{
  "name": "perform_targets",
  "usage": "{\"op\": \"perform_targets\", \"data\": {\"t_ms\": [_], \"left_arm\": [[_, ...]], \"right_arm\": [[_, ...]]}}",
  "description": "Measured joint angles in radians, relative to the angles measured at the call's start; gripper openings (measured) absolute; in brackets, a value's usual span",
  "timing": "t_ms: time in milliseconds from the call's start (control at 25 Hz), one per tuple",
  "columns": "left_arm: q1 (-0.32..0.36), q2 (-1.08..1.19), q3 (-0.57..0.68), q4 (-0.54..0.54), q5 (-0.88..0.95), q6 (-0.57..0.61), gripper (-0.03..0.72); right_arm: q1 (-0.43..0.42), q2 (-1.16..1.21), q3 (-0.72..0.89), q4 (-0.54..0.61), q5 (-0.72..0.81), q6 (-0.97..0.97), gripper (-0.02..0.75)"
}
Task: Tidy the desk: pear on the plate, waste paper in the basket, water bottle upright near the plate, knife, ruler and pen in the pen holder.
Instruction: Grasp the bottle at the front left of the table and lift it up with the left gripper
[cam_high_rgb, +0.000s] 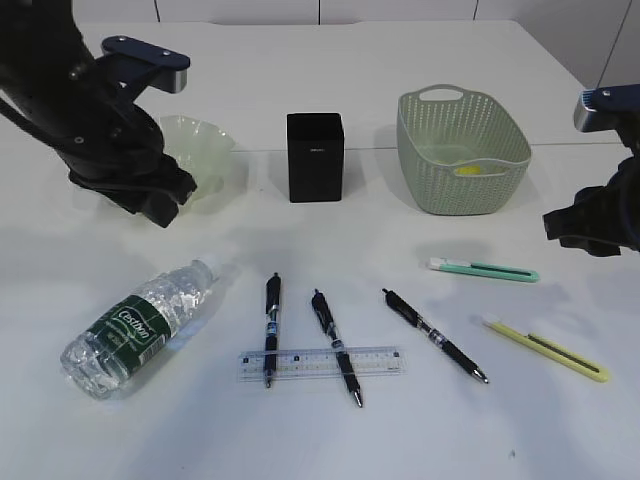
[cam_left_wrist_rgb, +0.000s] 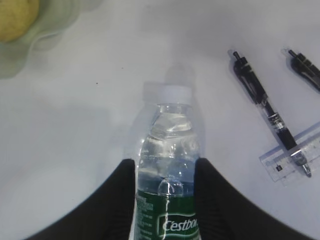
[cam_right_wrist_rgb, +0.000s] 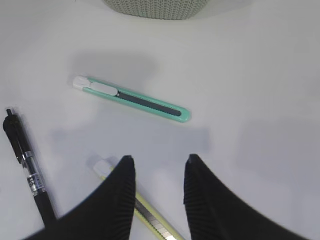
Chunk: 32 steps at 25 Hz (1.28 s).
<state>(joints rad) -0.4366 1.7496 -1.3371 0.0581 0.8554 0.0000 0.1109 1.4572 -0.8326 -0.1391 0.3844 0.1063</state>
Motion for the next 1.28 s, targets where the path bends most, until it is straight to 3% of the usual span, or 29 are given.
{"op": "perform_targets", "data": {"t_ms": [280,480,600,1280], "left_arm": [[0.0,0.066,-0.073,0.0,0.075,0.067,0.309],[0.0,0.087,-0.089,-0.006,0.101,0.076,0.547],[0.0,0.116,-0.089,-0.007,0.117,0.076,0.622],[0.0,0.192,-0.091,-0.035,0.125,0.076,0.636]], "right_arm": [[0.0,0.0,0.0,0.0,0.0,0.0,0.249],[0.0,0.0,0.0,0.0,0.0,0.0,0.249],[0.0,0.0,0.0,0.0,0.0,0.0,0.249],[0.0,0.0,0.0,0.004,0.0,0.0,0.249]]}}
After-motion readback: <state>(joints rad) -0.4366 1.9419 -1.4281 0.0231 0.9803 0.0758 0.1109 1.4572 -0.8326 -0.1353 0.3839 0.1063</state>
